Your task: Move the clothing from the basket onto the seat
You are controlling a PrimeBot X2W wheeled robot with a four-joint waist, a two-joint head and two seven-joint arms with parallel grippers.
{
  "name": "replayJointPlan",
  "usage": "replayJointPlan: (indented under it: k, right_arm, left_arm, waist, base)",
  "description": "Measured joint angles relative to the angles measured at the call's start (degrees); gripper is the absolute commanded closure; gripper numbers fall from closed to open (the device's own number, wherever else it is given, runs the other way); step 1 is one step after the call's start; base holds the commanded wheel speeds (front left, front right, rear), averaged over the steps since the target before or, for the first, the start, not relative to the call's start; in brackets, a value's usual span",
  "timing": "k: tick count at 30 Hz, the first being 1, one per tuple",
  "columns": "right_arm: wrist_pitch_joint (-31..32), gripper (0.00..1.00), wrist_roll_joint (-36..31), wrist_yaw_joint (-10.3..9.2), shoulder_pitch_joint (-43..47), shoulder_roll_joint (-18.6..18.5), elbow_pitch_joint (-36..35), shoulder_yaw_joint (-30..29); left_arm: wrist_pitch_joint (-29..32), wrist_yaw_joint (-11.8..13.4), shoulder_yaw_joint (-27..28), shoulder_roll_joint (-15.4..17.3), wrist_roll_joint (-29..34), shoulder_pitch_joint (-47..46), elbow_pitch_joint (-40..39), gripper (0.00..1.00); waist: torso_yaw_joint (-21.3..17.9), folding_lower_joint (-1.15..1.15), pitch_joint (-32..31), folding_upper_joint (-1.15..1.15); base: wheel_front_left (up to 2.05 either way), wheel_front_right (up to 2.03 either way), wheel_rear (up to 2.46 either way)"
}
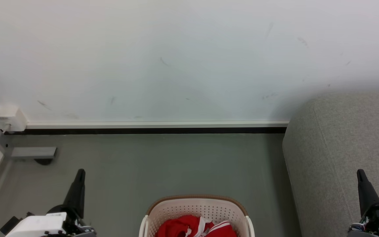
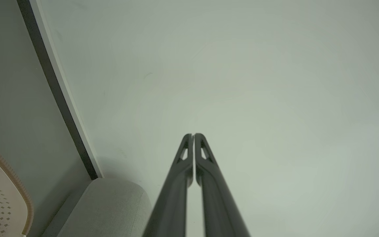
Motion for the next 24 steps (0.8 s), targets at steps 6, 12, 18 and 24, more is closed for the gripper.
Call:
replayJointPlan:
  k: [6, 12, 18, 24]
  right_arm:
    - [0.0, 1.0, 0.0, 0.0, 0.0, 0.0, 0.0, 0.0]
    - [0.0, 1.0, 0.0, 0.0, 0.0, 0.0, 0.0, 0.0]
    - [0.0, 0.0, -0.1, 0.0, 0.1, 0.1, 0.2, 0.1]
    - [0.0, 0.0, -0.2, 0.0, 2.3, 2.2, 1.8, 1.2]
  left_arm:
    - [0.0, 0.0, 0.0, 0.0, 0.0, 0.0, 0.0, 1.0]
    - [0.0, 0.0, 0.0, 0.0, 0.0, 0.0, 0.0, 1.0]
    - [0.0, 0.0, 0.0, -0.1, 0.0, 0.1, 0.2, 0.0]
    - [-0.6, 0.1, -0.3, -0.5, 0.1, 2.3, 2.3, 0.0]
  waist:
    - [0.0, 0.0, 0.0, 0.0]
    - [0.0, 0.0, 0.0, 0.0]
    - [0.0, 0.0, 0.0, 0.0]
    - [0.0, 0.0, 0.0, 0.0]
  base:
    - [0.0, 0.0, 0.0]
    - [0.0, 0.0, 0.0]
    - [0.0, 0.0, 0.0]
    - [0.0, 0.0, 0.0]
